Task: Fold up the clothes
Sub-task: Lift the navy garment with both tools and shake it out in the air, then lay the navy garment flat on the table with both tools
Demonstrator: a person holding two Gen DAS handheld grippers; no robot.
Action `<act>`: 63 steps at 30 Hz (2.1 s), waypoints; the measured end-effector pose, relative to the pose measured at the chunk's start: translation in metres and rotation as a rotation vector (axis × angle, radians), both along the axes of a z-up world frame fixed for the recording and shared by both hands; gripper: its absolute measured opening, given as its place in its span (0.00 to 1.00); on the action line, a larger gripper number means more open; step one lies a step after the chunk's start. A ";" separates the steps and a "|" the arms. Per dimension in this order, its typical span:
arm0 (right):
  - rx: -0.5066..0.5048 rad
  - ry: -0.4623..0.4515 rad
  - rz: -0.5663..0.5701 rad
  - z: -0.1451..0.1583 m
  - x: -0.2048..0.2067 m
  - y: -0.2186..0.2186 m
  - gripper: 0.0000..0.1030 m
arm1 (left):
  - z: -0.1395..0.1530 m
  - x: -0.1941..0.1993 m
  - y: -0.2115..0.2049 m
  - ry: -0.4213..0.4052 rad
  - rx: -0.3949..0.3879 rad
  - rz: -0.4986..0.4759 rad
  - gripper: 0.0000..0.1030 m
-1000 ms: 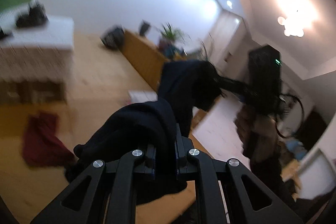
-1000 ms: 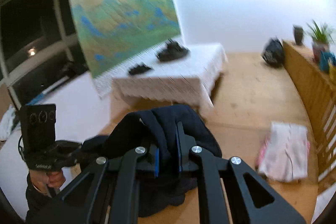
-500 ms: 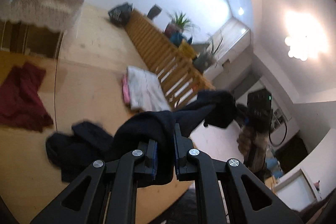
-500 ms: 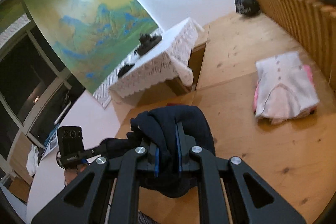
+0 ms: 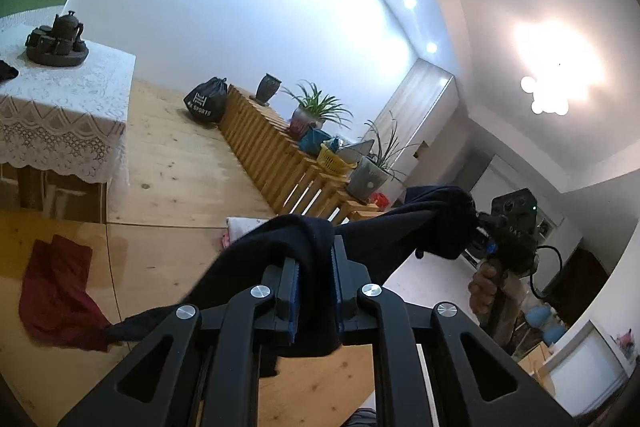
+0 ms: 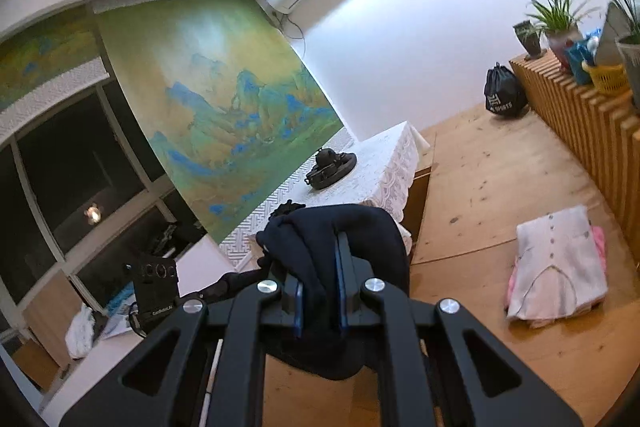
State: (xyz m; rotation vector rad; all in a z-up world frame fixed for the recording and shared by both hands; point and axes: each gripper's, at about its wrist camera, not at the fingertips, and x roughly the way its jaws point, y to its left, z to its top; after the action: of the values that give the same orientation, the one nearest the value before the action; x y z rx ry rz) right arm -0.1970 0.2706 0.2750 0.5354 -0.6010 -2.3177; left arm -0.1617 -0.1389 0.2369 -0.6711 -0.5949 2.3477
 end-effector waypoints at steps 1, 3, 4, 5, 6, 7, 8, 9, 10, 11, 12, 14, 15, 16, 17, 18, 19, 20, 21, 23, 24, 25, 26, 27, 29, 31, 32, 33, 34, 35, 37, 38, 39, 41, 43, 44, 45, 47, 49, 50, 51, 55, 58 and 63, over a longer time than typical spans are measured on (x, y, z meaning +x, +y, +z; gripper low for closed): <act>0.010 -0.001 -0.007 0.001 -0.005 -0.003 0.11 | -0.001 -0.004 0.000 -0.007 -0.009 0.008 0.12; 0.028 -0.018 -0.028 -0.005 -0.025 -0.007 0.11 | -0.006 -0.021 -0.002 -0.032 -0.027 0.023 0.12; 0.036 -0.027 -0.039 -0.007 -0.035 -0.009 0.11 | -0.009 -0.030 -0.003 -0.046 -0.037 0.031 0.12; 0.045 -0.035 -0.049 -0.010 -0.045 -0.011 0.11 | -0.012 -0.039 -0.003 -0.058 -0.045 0.038 0.12; 0.054 -0.044 -0.060 -0.013 -0.055 -0.014 0.11 | -0.015 -0.049 -0.003 -0.066 -0.052 0.046 0.12; 0.063 -0.053 -0.071 -0.015 -0.065 -0.016 0.11 | -0.017 -0.058 -0.003 -0.074 -0.055 0.053 0.12; 0.072 -0.061 -0.081 -0.018 -0.075 -0.018 0.11 | -0.020 -0.069 -0.002 -0.083 -0.056 0.059 0.12; 0.076 -0.072 -0.092 -0.020 -0.086 -0.020 0.11 | -0.022 -0.082 -0.001 -0.094 -0.062 0.065 0.12; 0.072 -0.085 -0.102 -0.020 -0.099 -0.019 0.11 | -0.022 -0.093 0.001 -0.101 -0.067 0.071 0.12; 0.069 -0.091 -0.109 -0.018 -0.108 -0.020 0.11 | -0.020 -0.102 0.003 -0.102 -0.074 0.076 0.12; 0.071 -0.092 -0.118 -0.014 -0.115 -0.020 0.11 | -0.016 -0.110 0.005 -0.097 -0.082 0.080 0.12; 0.095 -0.065 -0.141 0.001 -0.119 -0.020 0.11 | -0.005 -0.116 0.009 -0.068 -0.085 0.085 0.12; 0.107 -0.052 -0.153 0.008 -0.120 -0.020 0.11 | 0.002 -0.115 0.011 -0.047 -0.082 0.084 0.12; 0.116 -0.039 -0.160 0.015 -0.120 -0.019 0.11 | 0.006 -0.111 0.013 -0.027 -0.084 0.078 0.12; 0.122 -0.030 -0.156 0.018 -0.115 -0.017 0.11 | 0.008 -0.103 0.017 -0.008 -0.090 0.069 0.12; 0.140 -0.019 -0.151 0.019 -0.106 -0.014 0.11 | 0.010 -0.095 0.020 0.010 -0.097 0.060 0.12; 0.157 -0.015 -0.143 0.017 -0.096 -0.011 0.11 | 0.008 -0.086 0.023 0.017 -0.102 0.045 0.12; 0.171 -0.026 -0.132 0.008 -0.086 -0.007 0.11 | -0.001 -0.075 0.027 0.007 -0.113 0.022 0.12; 0.191 -0.039 -0.118 -0.004 -0.075 -0.003 0.11 | -0.014 -0.062 0.032 -0.007 -0.137 0.002 0.12; 0.255 -0.082 -0.086 -0.043 -0.048 0.002 0.11 | -0.056 -0.029 0.044 -0.052 -0.208 -0.042 0.12; 0.281 -0.115 -0.069 -0.069 -0.033 0.004 0.11 | -0.077 -0.015 0.050 -0.078 -0.235 -0.060 0.12; 0.308 -0.149 -0.052 -0.095 -0.017 0.006 0.11 | -0.106 0.001 0.056 -0.114 -0.267 -0.085 0.12; 0.337 -0.192 -0.034 -0.125 -0.002 0.007 0.11 | -0.136 0.017 0.062 -0.157 -0.292 -0.110 0.12; 0.371 -0.257 -0.017 -0.163 0.013 0.006 0.11 | -0.164 0.029 0.066 -0.199 -0.306 -0.127 0.12; 0.439 -0.372 0.015 -0.227 0.036 0.000 0.11 | -0.225 0.050 0.074 -0.320 -0.327 -0.168 0.12; 0.527 -0.512 0.068 -0.297 0.055 -0.011 0.11 | -0.289 0.068 0.080 -0.471 -0.340 -0.218 0.12; 0.554 -0.576 0.086 -0.321 0.060 -0.014 0.11 | -0.312 0.075 0.081 -0.526 -0.346 -0.230 0.13; 0.580 -0.648 0.103 -0.345 0.064 -0.017 0.13 | -0.323 0.079 0.078 -0.556 -0.338 -0.229 0.14; 0.601 -0.727 0.114 -0.365 0.066 -0.018 0.13 | -0.332 0.085 0.073 -0.584 -0.322 -0.224 0.14; 0.615 -0.775 0.120 -0.376 0.068 -0.017 0.13 | -0.341 0.090 0.068 -0.611 -0.306 -0.219 0.14; 0.601 -0.825 0.129 -0.383 0.070 -0.010 0.17 | -0.343 0.100 0.054 -0.625 -0.278 -0.195 0.22; 0.595 -0.827 0.138 -0.380 0.071 -0.006 0.19 | -0.341 0.105 0.045 -0.624 -0.265 -0.178 0.24; 0.593 -0.815 0.137 -0.374 0.072 -0.003 0.21 | -0.336 0.108 0.036 -0.622 -0.259 -0.164 0.24; 0.618 -0.785 0.139 -0.362 0.071 -0.001 0.22 | -0.327 0.109 0.022 -0.615 -0.269 -0.134 0.24; 0.663 -0.743 0.138 -0.347 0.067 0.000 0.23 | -0.315 0.097 0.009 -0.589 -0.318 -0.076 0.24; 0.684 -0.722 0.140 -0.339 0.065 0.000 0.24 | -0.310 0.086 0.006 -0.572 -0.340 -0.053 0.24; 0.699 -0.703 0.138 -0.332 0.061 0.000 0.26 | -0.305 0.074 0.003 -0.558 -0.354 -0.038 0.24; 0.702 -0.677 0.118 -0.319 0.049 0.002 0.32 | -0.300 0.041 0.007 -0.533 -0.367 -0.036 0.24; 0.681 -0.645 0.089 -0.310 0.031 0.002 0.45 | -0.300 0.002 0.016 -0.509 -0.369 -0.034 0.26; 0.662 -0.625 0.070 -0.306 0.019 0.002 0.50 | -0.300 -0.018 0.021 -0.495 -0.368 -0.031 0.26; 0.641 -0.602 0.048 -0.307 0.003 0.000 0.54 | -0.303 -0.037 0.026 -0.484 -0.381 -0.028 0.26; 0.677 -0.549 0.007 -0.325 -0.052 -0.029 0.54 | -0.323 -0.097 0.051 -0.448 -0.520 -0.002 0.26; 0.774 -0.491 0.019 -0.347 -0.094 -0.058 0.54 | -0.344 -0.126 0.053 -0.486 -0.549 0.026 0.26; 0.773 -0.538 0.062 -0.384 -0.148 -0.085 0.54 | -0.375 -0.151 0.051 -0.560 -0.552 0.033 0.26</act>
State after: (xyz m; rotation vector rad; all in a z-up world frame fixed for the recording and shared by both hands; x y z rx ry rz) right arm -0.3454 0.1859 -0.1092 1.5340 0.1243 -2.2882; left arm -0.3131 -0.0874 -0.1380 -1.6065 -0.1661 2.3579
